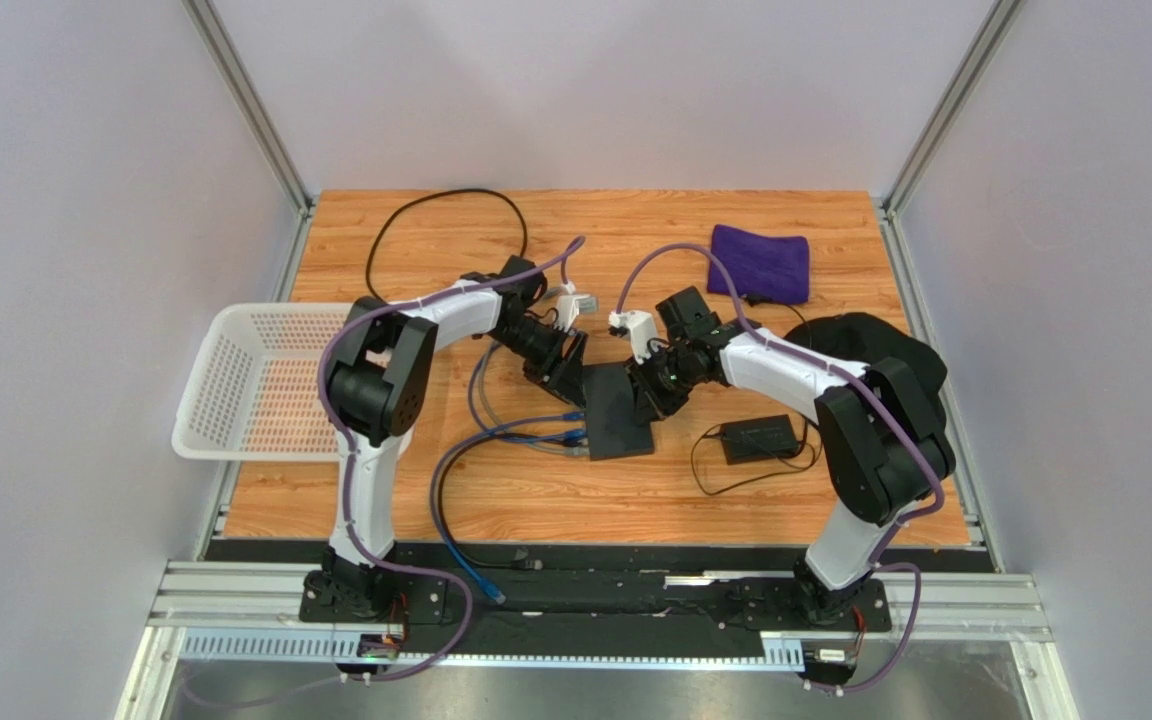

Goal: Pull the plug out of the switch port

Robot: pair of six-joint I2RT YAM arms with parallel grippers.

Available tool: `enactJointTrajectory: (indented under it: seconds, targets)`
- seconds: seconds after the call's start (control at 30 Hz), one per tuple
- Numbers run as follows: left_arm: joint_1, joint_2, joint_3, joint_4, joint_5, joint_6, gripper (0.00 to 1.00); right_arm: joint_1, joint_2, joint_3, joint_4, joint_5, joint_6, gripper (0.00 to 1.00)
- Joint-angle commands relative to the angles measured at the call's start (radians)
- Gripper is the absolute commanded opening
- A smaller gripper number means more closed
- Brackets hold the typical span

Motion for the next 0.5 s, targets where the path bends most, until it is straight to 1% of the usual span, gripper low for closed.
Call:
enactJointTrajectory:
  seconds: [0.0, 0.33, 0.47]
  targets:
    - [-0.005, 0.026, 0.029, -0.02, -0.007, 0.06, 0.64, 0.009, 0.008, -0.005, 0.03, 0.018, -0.007, 0.0]
    - [-0.042, 0.035, 0.025, -0.043, -0.033, 0.098, 0.61, 0.014, 0.002, -0.008, 0.035, 0.026, -0.004, 0.0]
    - [-0.045, 0.041, 0.029, -0.057, -0.037, 0.112, 0.59, 0.014, 0.002, -0.01, 0.035, 0.03, -0.003, 0.0]
